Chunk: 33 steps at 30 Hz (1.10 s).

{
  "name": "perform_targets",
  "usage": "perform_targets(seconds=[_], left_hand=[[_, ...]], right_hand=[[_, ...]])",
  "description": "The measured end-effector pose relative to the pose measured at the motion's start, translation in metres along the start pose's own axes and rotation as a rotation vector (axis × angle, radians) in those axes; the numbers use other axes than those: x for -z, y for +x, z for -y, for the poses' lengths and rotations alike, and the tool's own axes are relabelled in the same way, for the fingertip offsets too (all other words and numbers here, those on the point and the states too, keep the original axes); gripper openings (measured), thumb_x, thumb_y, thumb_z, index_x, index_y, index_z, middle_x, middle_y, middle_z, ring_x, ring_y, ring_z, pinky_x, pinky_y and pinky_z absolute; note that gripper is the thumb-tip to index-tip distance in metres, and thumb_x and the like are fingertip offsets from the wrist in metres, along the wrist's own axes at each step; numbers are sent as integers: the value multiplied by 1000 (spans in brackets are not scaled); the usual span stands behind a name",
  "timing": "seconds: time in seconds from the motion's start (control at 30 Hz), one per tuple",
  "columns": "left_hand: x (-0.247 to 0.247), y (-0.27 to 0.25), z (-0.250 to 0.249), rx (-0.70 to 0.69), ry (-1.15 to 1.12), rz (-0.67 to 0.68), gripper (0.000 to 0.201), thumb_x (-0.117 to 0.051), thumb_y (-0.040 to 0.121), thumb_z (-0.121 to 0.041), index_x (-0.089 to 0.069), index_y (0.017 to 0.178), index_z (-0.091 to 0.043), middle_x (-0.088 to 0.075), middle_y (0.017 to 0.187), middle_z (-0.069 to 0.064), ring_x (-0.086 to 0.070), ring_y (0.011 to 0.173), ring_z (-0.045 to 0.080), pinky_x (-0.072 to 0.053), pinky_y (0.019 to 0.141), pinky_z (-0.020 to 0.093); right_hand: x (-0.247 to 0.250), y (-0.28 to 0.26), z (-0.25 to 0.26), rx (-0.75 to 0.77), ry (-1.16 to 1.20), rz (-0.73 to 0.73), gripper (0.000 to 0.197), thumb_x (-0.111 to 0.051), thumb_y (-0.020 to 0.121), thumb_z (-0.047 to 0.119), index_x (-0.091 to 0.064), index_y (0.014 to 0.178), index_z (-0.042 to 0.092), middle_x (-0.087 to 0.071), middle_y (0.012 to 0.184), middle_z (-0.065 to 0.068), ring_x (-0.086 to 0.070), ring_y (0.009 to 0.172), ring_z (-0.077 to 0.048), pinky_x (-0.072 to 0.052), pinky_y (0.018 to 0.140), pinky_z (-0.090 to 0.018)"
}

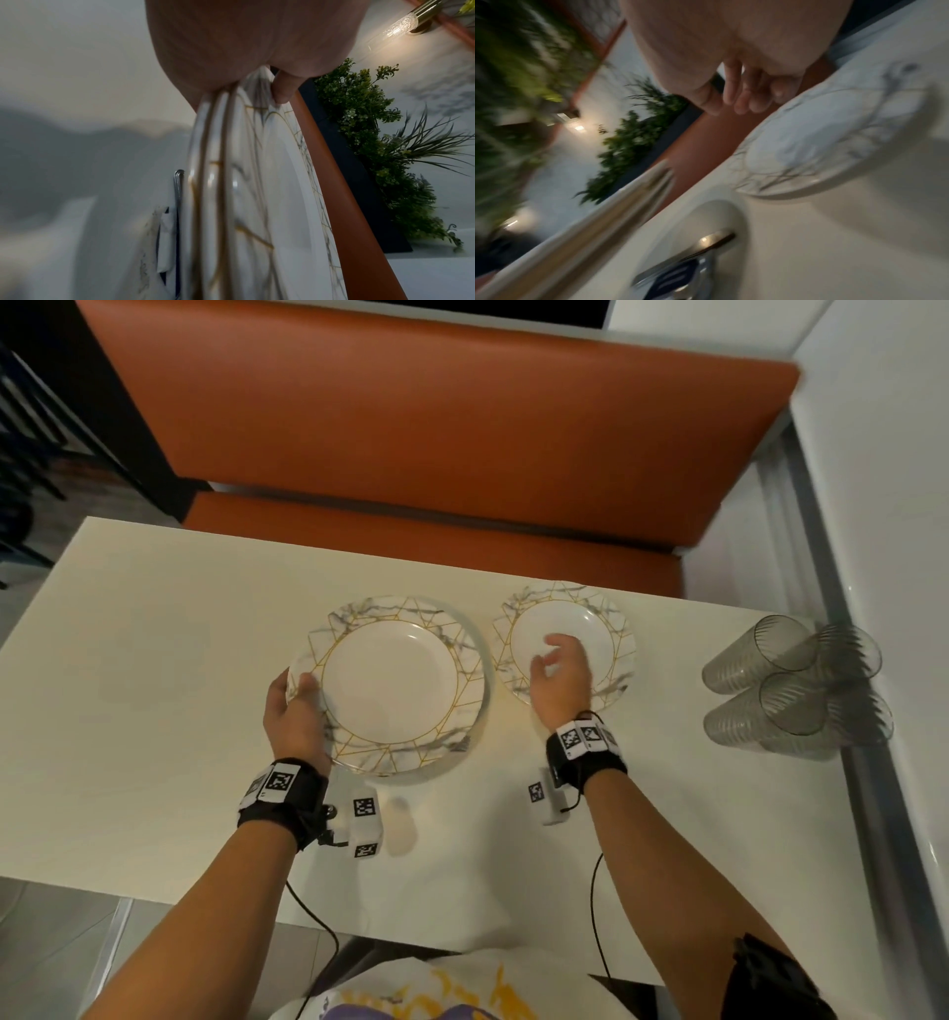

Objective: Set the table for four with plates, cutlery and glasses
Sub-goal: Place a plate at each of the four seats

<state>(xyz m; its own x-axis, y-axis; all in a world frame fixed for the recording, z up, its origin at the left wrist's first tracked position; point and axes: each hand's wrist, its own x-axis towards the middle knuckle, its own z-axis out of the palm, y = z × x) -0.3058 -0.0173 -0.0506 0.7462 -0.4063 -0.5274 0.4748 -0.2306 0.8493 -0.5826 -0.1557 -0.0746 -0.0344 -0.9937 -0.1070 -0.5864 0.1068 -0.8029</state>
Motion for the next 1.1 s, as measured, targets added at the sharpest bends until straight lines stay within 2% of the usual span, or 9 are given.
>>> perform_targets(seconds=[0.17,0.23,0.33,0.47,0.53,0.63,0.8,0.97,1.1], left_hand=[[9,-7,8,-3,11,46,43,-63,102,-25,-56,144,-24,-72,116,1,-70,98,16,-57,79,30],[14,-11,10,-2,29,65,45,-64,102,-29,-54,146,-23,-71,105,-1,-66,85,14,-55,74,29],[26,-13,12,-19,79,96,58,-70,97,-42,-52,147,-20,-71,112,1,-67,93,17,-56,86,34],[46,-9,20,-100,245,117,42,-63,95,-59,-72,109,-20,-75,104,0,-69,95,18,-56,94,39],[55,-14,20,-109,262,117,41,-61,99,-53,-70,118,-18,-74,114,-2,-67,110,17,-52,102,36],[67,-14,18,-128,315,111,35,-58,103,-47,-60,125,-20,-66,120,-7,-59,117,13,-43,100,26],[108,2,18,-194,430,110,70,-56,101,-56,-51,148,-4,-55,150,10,-48,142,29,-38,110,28],[148,17,17,-208,490,136,74,-52,100,-61,-51,148,-5,-55,151,14,-51,139,31,-41,111,32],[174,25,16,-224,557,133,83,-49,90,-73,-58,141,-8,-63,141,14,-56,133,34,-44,113,45]], right_hand=[[-29,-20,50,124,-131,320,69,-61,88,59,-43,140,19,-47,133,-3,-51,119,-22,-51,98,-40],[-33,-22,58,104,-225,400,79,-67,82,61,-41,143,18,-47,138,-5,-51,125,-25,-48,102,-43],[-34,-29,64,57,-254,433,79,-74,83,50,-40,145,14,-56,139,-10,-55,126,-30,-49,101,-38],[-22,-39,66,-35,-117,318,70,-74,88,33,-38,144,12,-59,131,-17,-58,119,-35,-46,89,-33],[-9,-52,60,-85,-43,223,67,-73,89,28,-38,144,11,-58,132,-18,-59,118,-35,-46,87,-32],[12,-71,38,-199,50,60,67,-72,89,25,-38,145,11,-57,133,-16,-58,119,-33,-47,91,-33],[41,-133,-29,-452,203,-235,59,-70,90,26,-44,140,11,-59,122,-9,-60,114,-30,-45,86,-29],[40,-203,-89,-715,272,-454,62,-68,92,24,-39,145,9,-55,137,-19,-59,117,-34,-48,91,-33],[29,-242,-108,-858,282,-537,67,-64,96,24,-29,151,9,-47,146,-21,-53,127,-38,-45,99,-38]])
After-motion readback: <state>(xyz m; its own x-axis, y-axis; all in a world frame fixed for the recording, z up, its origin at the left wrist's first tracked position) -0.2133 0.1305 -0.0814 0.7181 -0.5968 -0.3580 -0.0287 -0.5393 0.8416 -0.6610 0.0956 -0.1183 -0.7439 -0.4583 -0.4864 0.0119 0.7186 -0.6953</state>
